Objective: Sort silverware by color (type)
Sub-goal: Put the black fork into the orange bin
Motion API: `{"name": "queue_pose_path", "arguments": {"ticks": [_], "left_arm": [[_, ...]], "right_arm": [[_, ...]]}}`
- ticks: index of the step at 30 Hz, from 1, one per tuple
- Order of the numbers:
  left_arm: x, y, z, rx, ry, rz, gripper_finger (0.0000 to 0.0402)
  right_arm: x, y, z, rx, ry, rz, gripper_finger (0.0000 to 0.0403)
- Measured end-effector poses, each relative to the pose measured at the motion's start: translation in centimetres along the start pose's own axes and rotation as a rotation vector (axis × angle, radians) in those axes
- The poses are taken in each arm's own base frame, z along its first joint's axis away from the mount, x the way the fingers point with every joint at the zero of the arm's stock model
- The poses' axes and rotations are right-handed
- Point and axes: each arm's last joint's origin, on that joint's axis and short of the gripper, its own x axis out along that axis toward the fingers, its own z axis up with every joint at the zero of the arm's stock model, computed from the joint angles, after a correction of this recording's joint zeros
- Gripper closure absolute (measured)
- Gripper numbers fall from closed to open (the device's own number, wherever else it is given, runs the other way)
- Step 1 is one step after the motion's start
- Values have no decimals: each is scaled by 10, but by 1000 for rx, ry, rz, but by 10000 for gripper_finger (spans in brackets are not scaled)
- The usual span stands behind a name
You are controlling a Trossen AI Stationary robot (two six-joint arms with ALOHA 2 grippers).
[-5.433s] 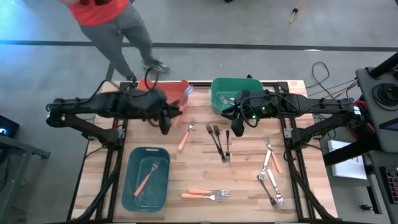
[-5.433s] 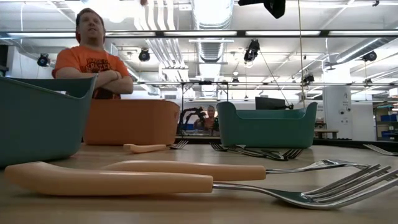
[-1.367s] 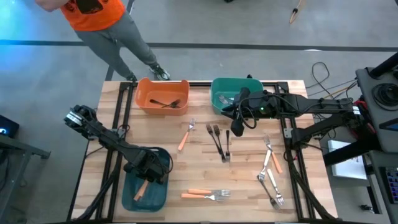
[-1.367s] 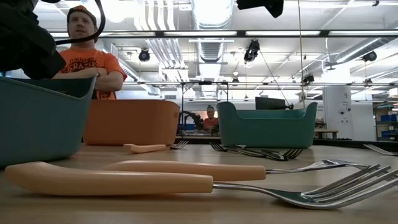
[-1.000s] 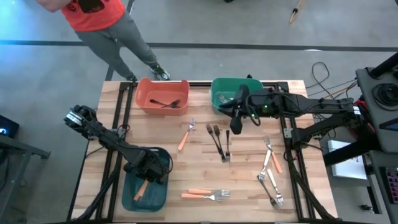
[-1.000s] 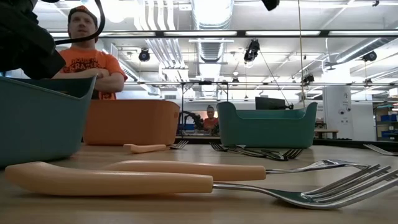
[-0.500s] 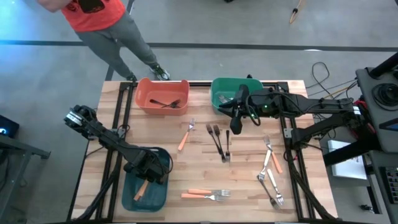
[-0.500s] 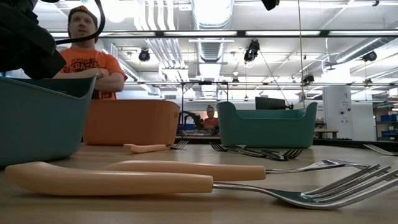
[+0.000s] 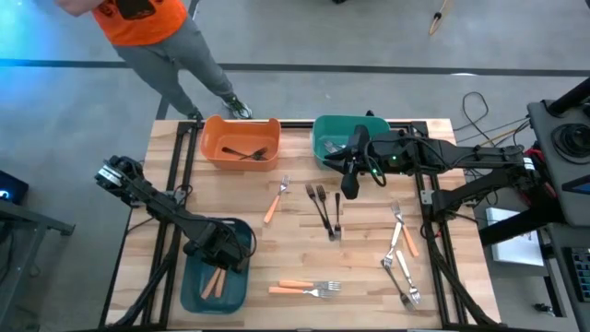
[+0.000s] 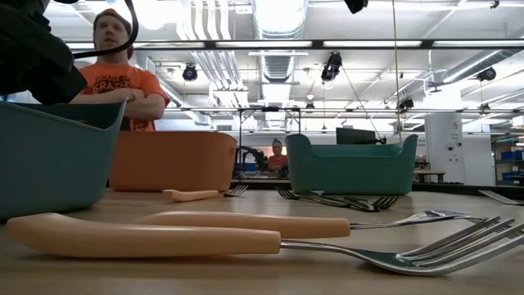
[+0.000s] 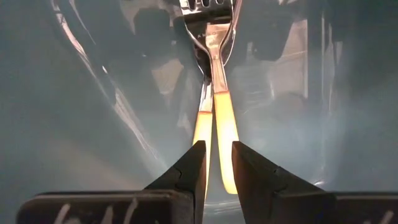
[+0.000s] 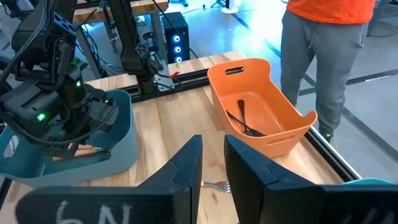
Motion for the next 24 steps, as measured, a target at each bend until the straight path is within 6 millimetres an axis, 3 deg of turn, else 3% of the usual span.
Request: {"name": "queue_pose_path", "arguments": {"ticks": [11,24], "left_arm": [[-9,-3,-4,43,6,-20,297],[-95,-19,-29,346,-72,-77,274]], "right_arm": [[0,0,0,12,0,0,344],[-4,1,1,183,5,40,344]]}}
